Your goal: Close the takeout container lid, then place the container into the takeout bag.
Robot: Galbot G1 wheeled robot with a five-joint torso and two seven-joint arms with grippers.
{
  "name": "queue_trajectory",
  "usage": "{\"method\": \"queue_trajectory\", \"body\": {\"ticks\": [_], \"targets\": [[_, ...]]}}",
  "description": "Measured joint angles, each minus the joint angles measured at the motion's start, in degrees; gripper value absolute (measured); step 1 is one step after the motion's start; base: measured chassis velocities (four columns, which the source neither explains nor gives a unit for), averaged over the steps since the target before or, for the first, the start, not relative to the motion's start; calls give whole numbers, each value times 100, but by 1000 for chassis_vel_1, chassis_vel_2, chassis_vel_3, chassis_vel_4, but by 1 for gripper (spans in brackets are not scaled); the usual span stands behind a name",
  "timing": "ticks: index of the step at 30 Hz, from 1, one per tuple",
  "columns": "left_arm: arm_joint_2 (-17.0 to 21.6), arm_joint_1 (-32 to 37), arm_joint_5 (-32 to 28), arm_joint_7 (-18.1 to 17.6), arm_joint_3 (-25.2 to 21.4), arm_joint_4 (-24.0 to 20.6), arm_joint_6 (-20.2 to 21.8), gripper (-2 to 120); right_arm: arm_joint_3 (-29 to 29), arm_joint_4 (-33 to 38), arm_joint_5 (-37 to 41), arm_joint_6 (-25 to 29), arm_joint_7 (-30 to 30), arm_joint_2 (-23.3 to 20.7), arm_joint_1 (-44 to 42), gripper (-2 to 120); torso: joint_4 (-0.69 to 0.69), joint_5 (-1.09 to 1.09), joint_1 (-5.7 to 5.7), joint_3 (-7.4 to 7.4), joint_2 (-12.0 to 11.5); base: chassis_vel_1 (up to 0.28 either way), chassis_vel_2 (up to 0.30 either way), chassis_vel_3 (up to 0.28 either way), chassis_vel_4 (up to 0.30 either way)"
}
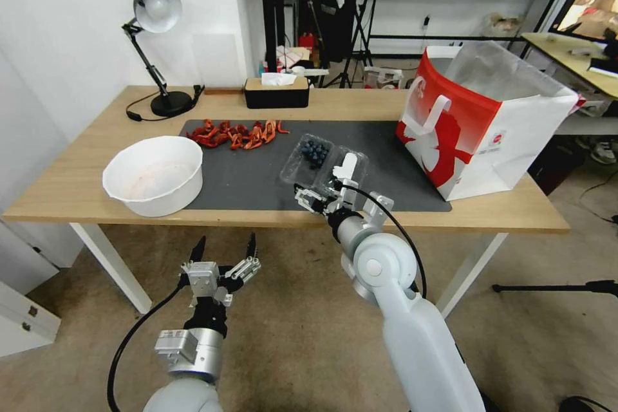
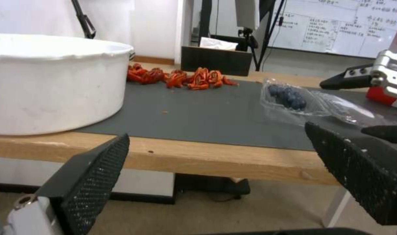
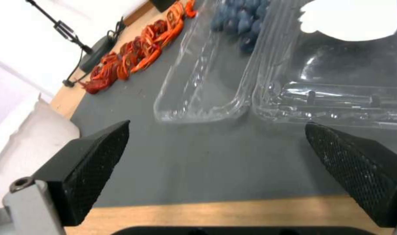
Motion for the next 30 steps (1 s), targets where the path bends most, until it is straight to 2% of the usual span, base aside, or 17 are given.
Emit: {"method": "queue_trajectory", "body": {"ticks": [30], "targets": [[-34, 12, 37, -23, -7, 33, -65, 100, 284, -94, 521, -31, 237, -246, 325, 100, 0, 0, 0, 0, 0, 0, 0, 0, 0]]}}
